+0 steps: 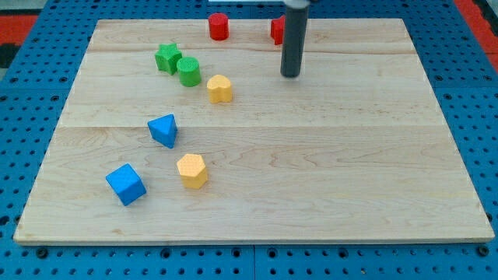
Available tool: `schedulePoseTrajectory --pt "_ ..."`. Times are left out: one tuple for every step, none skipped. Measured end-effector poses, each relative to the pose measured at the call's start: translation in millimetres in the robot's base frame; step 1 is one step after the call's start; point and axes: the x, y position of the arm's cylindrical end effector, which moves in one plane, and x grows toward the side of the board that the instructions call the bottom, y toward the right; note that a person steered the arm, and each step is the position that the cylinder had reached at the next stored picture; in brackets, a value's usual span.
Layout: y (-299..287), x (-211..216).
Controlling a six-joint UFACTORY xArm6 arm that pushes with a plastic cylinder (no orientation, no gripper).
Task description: Put the yellow heart to the left of the red star and go away
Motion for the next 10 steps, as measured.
schedulePoseTrajectory --pt "-42.9 52.8" --pt "-95.6 50.9" --pt "-102.5 22.1" --pt "-123.0 8.8" --pt "-143.6 6.3" --pt "-114.6 -8.9" --pt "-112.5 -26.4" --pt "-112.6 -52.5" --pt "-71.4 -55.1" --pt "-67.7 -66.5"
